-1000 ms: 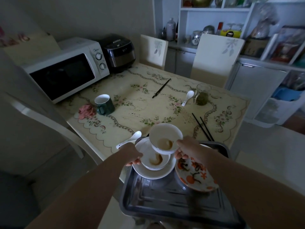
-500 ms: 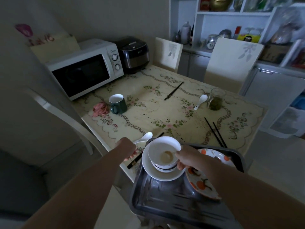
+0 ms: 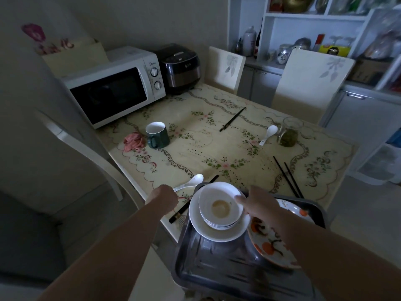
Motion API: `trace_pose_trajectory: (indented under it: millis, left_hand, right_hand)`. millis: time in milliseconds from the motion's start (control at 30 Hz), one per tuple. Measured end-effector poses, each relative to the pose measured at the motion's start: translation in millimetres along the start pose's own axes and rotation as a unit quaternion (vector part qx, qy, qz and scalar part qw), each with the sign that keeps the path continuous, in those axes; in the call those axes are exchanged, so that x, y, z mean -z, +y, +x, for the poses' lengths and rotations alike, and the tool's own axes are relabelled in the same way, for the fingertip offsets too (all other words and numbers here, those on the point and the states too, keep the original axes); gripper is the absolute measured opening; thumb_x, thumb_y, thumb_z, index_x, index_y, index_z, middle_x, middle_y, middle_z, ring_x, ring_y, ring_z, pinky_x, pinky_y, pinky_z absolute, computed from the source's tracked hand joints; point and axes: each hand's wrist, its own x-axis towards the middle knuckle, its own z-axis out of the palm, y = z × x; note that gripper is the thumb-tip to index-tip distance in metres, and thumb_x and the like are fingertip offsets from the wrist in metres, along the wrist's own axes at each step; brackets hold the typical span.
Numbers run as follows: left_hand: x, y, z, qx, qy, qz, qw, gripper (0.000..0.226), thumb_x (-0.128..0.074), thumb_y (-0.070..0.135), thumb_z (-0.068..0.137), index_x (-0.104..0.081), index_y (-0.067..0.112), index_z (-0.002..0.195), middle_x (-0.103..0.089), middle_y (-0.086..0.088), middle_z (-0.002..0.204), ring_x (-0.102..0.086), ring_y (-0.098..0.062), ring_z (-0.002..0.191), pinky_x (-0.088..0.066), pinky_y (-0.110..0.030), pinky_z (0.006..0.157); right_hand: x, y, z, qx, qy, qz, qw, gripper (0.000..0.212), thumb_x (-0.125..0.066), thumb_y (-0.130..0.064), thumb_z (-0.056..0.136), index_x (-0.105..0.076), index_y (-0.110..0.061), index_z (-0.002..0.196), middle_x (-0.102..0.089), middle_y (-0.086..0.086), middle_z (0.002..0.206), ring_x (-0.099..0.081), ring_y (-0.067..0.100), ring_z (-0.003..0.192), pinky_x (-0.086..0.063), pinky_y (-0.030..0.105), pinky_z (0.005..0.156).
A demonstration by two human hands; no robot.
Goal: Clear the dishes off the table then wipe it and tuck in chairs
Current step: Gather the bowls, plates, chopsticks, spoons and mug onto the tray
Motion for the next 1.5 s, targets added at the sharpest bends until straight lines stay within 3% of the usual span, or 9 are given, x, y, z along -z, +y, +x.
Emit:
trace_pose_trajectory:
  millis: [67, 133, 467, 733, 867, 1100, 1200, 1333, 1500]
  left_hand:
    - [-5, -7, 2, -0.016, 0.029, 0.049, 0.998, 0.028, -0.055, 0.024, 0.089, -0.068, 0.008, 0.109, -0.071, -0.005, 0.101, -0.069, -0.018, 0.091, -0.056, -0.024, 0.076]
    - [-12, -12, 8, -0.019, 0.012, 0.064, 0.998, 0.024, -0.063, 0.021, 0.083, -0.070, 0.012, 0.104, -0.073, -0.002, 0.092, -0.069, -0.014, 0.082, -0.058, -0.024, 0.072]
    - [-45, -13, 33, -0.049, -0.014, 0.159, 0.986, 0.035, -0.071, 0.039, 0.079, -0.063, 0.022, 0.108, -0.066, 0.004, 0.108, -0.062, -0.017, 0.102, -0.051, -0.028, 0.078]
    - [-40, 0, 50, -0.088, -0.020, 0.202, 0.975, 0.026, -0.071, 0.028, 0.075, -0.066, 0.016, 0.097, -0.069, 0.000, 0.093, -0.066, -0.020, 0.092, -0.049, -0.026, 0.069]
    - [-20, 14, 60, -0.106, -0.003, 0.207, 0.973, 0.033, -0.074, 0.030, 0.073, -0.069, 0.018, 0.103, -0.071, -0.001, 0.097, -0.067, -0.021, 0.093, -0.053, -0.028, 0.073]
    - [8, 47, 65, -0.165, 0.051, 0.109, 0.979, 0.018, -0.067, 0.026, 0.075, -0.068, 0.032, 0.092, -0.070, 0.012, 0.096, -0.064, -0.010, 0.086, -0.049, -0.021, 0.067]
    - [11, 75, 63, -0.194, 0.041, 0.090, 0.976, 0.013, -0.064, 0.032, 0.074, -0.066, 0.033, 0.087, -0.070, 0.015, 0.093, -0.063, -0.010, 0.088, -0.045, -0.020, 0.067]
    - [1, 117, 62, -0.237, 0.023, 0.096, 0.967, 0.007, -0.066, 0.032, 0.075, -0.062, 0.035, 0.080, -0.064, 0.019, 0.084, -0.063, -0.007, 0.088, -0.051, -0.023, 0.073]
    - [-20, 160, 66, -0.279, -0.022, 0.121, 0.952, 0.012, -0.068, 0.028, 0.074, -0.059, 0.035, 0.078, -0.068, 0.013, 0.093, -0.063, -0.009, 0.090, -0.051, -0.026, 0.077]
  right_hand:
    - [5, -1, 6, 0.003, 0.073, 0.001, 0.997, 0.037, -0.045, -0.040, 0.093, -0.056, -0.014, 0.117, -0.064, 0.005, 0.110, -0.060, 0.021, 0.098, -0.044, 0.028, 0.075]
    - [9, -3, 11, 0.021, 0.094, 0.032, 0.995, 0.035, -0.042, -0.034, 0.096, -0.055, -0.017, 0.123, -0.063, 0.004, 0.116, -0.058, 0.022, 0.103, -0.040, 0.028, 0.077]
    - [9, -18, 39, 0.043, 0.114, 0.135, 0.983, 0.024, -0.043, -0.029, 0.096, -0.061, -0.023, 0.112, -0.065, -0.007, 0.068, -0.060, 0.005, 0.060, -0.048, 0.025, 0.060]
    - [5, -14, 56, 0.024, 0.114, 0.169, 0.979, 0.021, -0.047, -0.024, 0.095, -0.063, -0.024, 0.109, -0.071, -0.003, 0.085, -0.068, 0.013, 0.070, -0.056, 0.030, 0.070]
    - [10, -8, 63, 0.007, 0.107, 0.170, 0.980, 0.019, -0.046, -0.021, 0.096, -0.062, -0.024, 0.105, -0.068, -0.006, 0.074, -0.067, 0.008, 0.062, -0.054, 0.025, 0.060]
    - [23, 22, 72, -0.044, 0.121, 0.065, 0.990, 0.024, -0.044, -0.021, 0.096, -0.066, -0.023, 0.107, -0.067, -0.006, 0.096, -0.061, 0.009, 0.075, -0.051, 0.026, 0.068]
    - [38, 46, 77, -0.119, 0.147, 0.006, 0.982, 0.024, -0.043, -0.020, 0.095, -0.066, -0.020, 0.101, -0.066, -0.003, 0.100, -0.055, 0.012, 0.069, -0.048, 0.026, 0.071]
    - [58, 88, 86, -0.226, 0.151, -0.031, 0.962, 0.025, -0.046, -0.019, 0.091, -0.067, -0.018, 0.104, -0.063, 0.005, 0.109, -0.058, 0.025, 0.104, -0.042, 0.036, 0.091]
    - [64, 118, 103, -0.247, 0.121, -0.027, 0.961, 0.021, -0.051, -0.018, 0.085, -0.063, -0.019, 0.102, -0.061, 0.005, 0.109, -0.057, 0.024, 0.103, -0.038, 0.035, 0.087]
